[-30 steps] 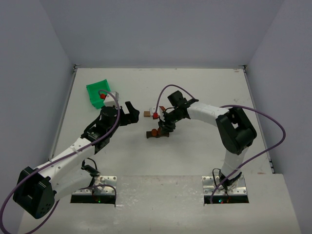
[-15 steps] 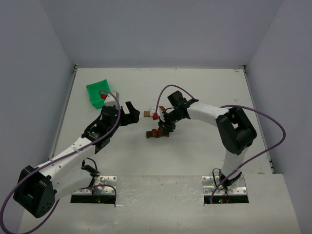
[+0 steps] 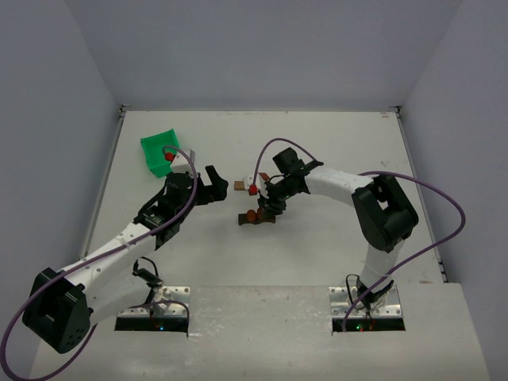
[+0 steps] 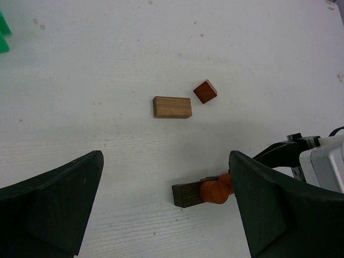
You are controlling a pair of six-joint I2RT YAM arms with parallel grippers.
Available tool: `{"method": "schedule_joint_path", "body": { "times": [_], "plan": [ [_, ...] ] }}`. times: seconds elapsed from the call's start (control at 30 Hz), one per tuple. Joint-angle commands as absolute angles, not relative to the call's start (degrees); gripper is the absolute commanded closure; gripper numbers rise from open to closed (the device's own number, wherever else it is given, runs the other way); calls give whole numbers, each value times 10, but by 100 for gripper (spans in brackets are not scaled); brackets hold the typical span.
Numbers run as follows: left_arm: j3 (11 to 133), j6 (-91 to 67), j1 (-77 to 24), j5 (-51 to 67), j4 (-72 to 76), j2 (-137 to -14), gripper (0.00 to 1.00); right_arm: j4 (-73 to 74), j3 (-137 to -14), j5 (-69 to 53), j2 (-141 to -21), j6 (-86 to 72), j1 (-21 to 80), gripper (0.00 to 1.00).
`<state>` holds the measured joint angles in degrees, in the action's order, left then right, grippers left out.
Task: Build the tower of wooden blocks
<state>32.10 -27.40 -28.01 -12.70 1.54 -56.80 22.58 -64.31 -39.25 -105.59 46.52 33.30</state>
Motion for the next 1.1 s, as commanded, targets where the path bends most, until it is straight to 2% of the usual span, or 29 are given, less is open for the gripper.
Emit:
{"method": "schedule_joint_path", "body": {
  "times": [0.0, 0.53, 0.6, 1.07],
  "plan": [
    [330, -269, -274, -119, 47, -569, 0, 226, -644, -395, -1030, 476, 338, 68],
    [331, -268, -274, -117, 46, -572, 0, 235, -641, -397, -1029, 484, 337, 65],
    [330, -268, -273, -118, 46, -573, 0, 240, -642, -399, -1030, 487, 338, 62],
    [331, -268, -273, -115, 43, -574, 0, 245, -643, -408, -1027, 487, 340, 56]
  ]
}}
